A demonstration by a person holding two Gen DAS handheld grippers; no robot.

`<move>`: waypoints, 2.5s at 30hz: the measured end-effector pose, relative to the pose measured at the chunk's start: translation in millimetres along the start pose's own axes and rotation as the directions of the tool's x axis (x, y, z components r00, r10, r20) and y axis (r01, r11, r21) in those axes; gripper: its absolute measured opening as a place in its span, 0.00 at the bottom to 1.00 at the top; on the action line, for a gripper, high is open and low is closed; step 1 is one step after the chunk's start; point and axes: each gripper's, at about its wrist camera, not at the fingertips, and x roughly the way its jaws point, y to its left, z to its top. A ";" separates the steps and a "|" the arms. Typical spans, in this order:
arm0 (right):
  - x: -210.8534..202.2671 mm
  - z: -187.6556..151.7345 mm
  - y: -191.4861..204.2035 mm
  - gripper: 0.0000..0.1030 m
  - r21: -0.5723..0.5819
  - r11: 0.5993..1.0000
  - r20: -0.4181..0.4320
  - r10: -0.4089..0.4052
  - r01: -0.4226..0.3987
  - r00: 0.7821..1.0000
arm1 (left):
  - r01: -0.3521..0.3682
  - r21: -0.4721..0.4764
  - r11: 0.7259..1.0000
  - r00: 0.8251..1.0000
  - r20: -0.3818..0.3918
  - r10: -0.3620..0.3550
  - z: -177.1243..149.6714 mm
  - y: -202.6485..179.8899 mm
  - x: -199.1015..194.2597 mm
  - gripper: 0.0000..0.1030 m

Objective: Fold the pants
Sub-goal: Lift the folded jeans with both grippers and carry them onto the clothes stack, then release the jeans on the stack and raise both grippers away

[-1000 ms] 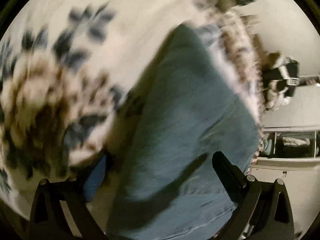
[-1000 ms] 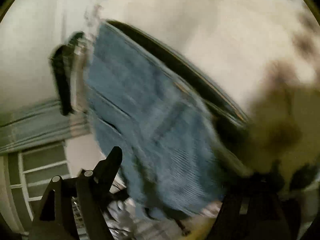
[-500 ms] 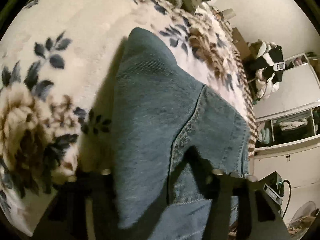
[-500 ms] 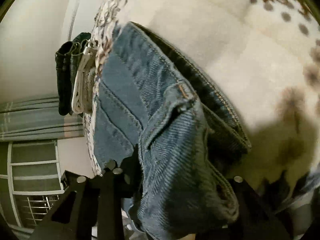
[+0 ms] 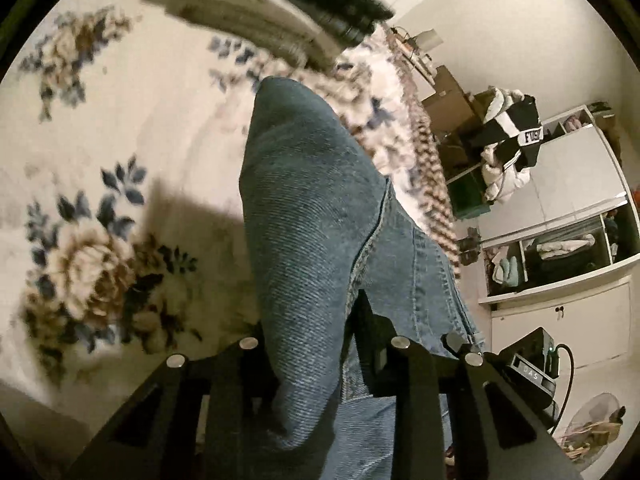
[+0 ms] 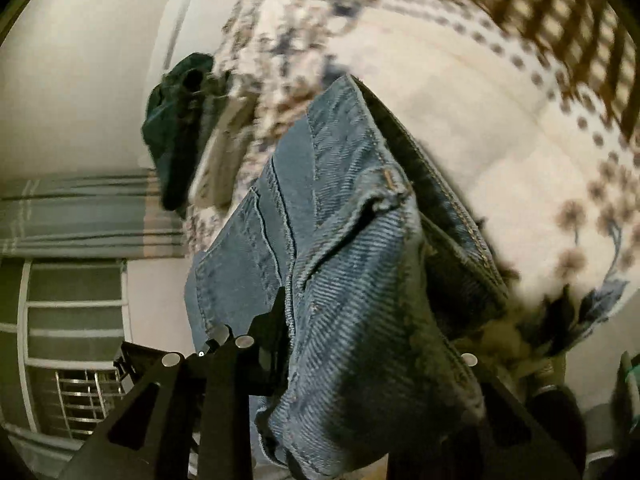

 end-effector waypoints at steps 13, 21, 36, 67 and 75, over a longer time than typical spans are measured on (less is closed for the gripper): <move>-4.9 78.6 217.4 0.29 -0.168 0.980 0.063 0.114 -0.102 0.991 | 0.059 0.067 0.996 0.983 0.170 -0.070 168.2 -68.5 -100.4 0.24; 81.8 173.5 350.7 0.28 -0.221 0.968 0.157 0.159 -0.122 0.975 | 0.093 0.131 0.987 0.973 0.197 -0.118 346.3 -57.1 -93.5 0.24; 320.7 289.1 381.1 0.28 -0.185 0.980 0.153 0.096 -0.067 0.984 | 0.058 0.047 0.997 0.996 0.067 -0.061 524.8 72.2 21.0 0.24; 276.8 235.6 438.5 1.00 -0.455 0.532 0.437 -0.565 0.714 0.700 | -0.538 0.234 0.810 0.842 0.188 0.505 449.9 29.7 -18.9 0.89; 228.2 184.8 480.5 1.00 -0.485 0.502 0.492 -0.521 0.716 0.698 | -0.564 0.238 0.790 0.822 0.247 0.513 419.5 -7.3 -60.2 0.89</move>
